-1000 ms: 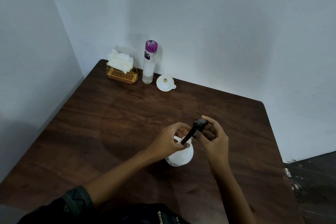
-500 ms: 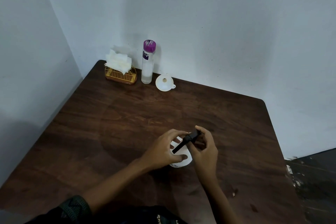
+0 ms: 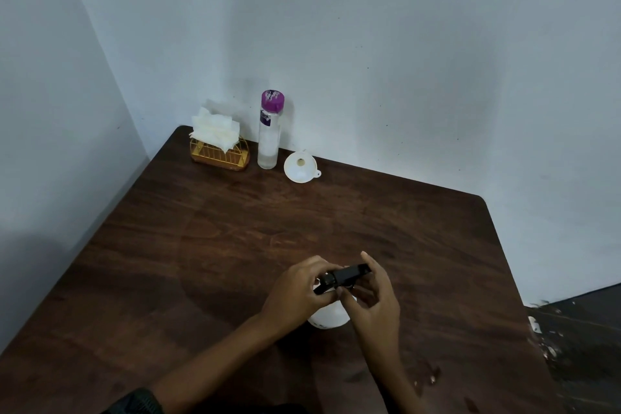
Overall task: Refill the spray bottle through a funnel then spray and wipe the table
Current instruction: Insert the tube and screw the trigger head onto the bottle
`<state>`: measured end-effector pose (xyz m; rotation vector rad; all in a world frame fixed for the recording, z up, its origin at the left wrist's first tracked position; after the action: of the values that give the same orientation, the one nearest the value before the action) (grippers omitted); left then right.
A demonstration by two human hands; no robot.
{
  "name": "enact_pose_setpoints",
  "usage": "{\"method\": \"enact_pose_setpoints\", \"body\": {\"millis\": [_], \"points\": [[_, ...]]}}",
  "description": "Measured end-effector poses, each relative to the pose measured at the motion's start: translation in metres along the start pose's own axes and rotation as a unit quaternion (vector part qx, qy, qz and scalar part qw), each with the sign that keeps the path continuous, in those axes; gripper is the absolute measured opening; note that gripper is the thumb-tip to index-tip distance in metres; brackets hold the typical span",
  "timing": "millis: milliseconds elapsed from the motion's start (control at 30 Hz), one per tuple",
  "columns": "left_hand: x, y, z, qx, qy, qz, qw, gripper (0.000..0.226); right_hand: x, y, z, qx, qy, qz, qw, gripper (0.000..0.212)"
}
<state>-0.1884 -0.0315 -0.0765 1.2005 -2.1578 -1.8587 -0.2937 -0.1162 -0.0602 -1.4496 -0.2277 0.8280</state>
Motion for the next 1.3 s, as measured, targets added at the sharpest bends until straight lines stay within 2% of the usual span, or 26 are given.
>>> {"method": "enact_pose_setpoints", "body": {"millis": [300,400,533,700,900,967,1133,1300], "points": [[-0.001,0.000,0.003,-0.013,0.008,-0.009,1.000,0.021,0.005,0.003,-0.004,0.008,0.049,0.056,0.997,0.076],[-0.002,0.000,0.002,-0.013,0.008,-0.005,1.000,0.020,0.006,0.004,-0.006,0.012,0.043,0.058,0.997,0.081],[0.001,0.001,0.001,0.004,-0.004,-0.014,1.000,0.031,0.008,0.005,-0.005,0.013,-0.008,0.019,1.000,0.088],[-0.001,0.000,0.000,0.002,0.002,-0.020,1.000,0.026,0.000,0.001,0.001,0.002,0.022,0.030,0.999,0.076],[-0.001,-0.004,0.001,-0.020,0.004,-0.032,0.999,0.016,0.004,0.002,-0.004,-0.001,0.059,0.059,0.997,0.074],[-0.001,-0.006,-0.001,-0.025,0.003,-0.031,0.999,0.016,0.006,0.001,-0.008,-0.004,0.054,0.068,0.996,0.071],[0.000,-0.002,-0.002,-0.001,-0.012,-0.019,1.000,0.028,0.007,0.004,-0.009,0.004,-0.008,0.025,1.000,0.087],[-0.004,-0.001,-0.002,-0.011,0.010,-0.032,0.999,0.019,-0.001,0.003,-0.006,-0.003,0.011,0.026,1.000,0.081]]}}
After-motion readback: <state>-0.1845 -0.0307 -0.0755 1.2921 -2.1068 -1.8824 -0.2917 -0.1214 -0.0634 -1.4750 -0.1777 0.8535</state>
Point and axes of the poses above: each hand's wrist, its own z-axis away from the middle knuckle, its own x-axis out of the palm, y = z × x, the point moved 9 cm from there along -z, towards the middle knuckle, and after that the axes turned 12 degrees about x, right-handed, at the moved point
